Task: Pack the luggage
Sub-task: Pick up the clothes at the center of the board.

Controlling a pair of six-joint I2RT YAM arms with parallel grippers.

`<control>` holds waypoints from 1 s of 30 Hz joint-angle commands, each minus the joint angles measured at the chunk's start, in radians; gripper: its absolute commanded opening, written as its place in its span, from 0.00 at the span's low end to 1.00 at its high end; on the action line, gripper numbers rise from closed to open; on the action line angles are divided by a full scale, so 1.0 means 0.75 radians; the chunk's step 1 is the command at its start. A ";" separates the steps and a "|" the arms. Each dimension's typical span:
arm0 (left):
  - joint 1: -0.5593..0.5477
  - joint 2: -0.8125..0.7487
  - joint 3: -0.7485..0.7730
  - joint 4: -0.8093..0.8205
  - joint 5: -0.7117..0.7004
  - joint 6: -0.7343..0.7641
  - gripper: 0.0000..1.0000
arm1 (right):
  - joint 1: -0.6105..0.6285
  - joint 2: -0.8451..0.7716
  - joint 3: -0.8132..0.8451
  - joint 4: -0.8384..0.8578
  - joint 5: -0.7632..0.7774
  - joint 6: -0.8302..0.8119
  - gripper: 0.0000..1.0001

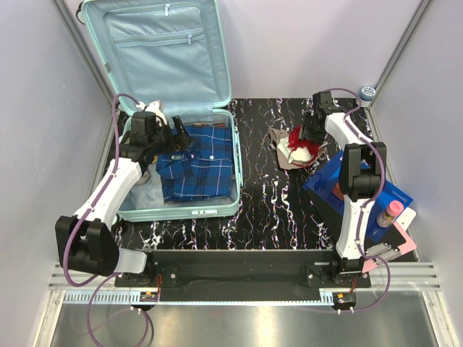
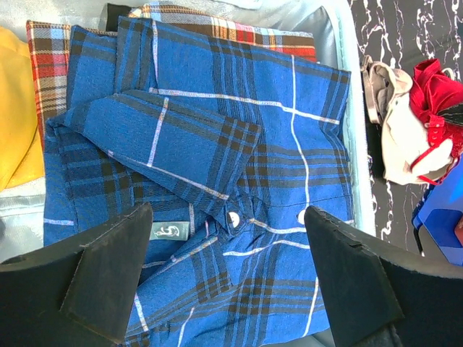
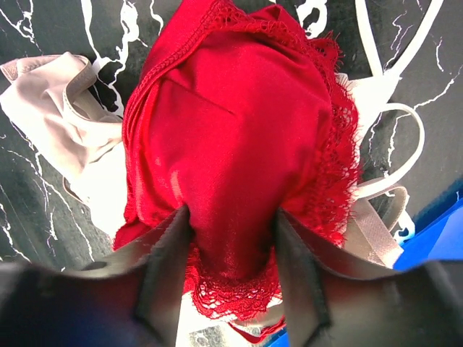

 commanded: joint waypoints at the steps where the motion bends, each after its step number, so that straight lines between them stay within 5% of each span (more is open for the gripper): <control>1: -0.014 -0.030 -0.004 0.082 -0.020 0.009 0.90 | 0.007 -0.050 0.023 -0.018 0.052 -0.011 0.49; 9: -0.028 -0.024 -0.010 0.090 -0.018 0.004 0.90 | 0.007 -0.132 0.042 -0.026 0.085 -0.009 0.42; 19: -0.055 -0.018 -0.008 0.102 -0.022 0.002 0.90 | 0.005 -0.169 0.030 -0.042 0.069 -0.009 0.08; 30: -0.167 0.043 0.078 0.135 -0.006 -0.022 0.90 | 0.007 -0.371 0.001 -0.050 0.003 0.003 0.01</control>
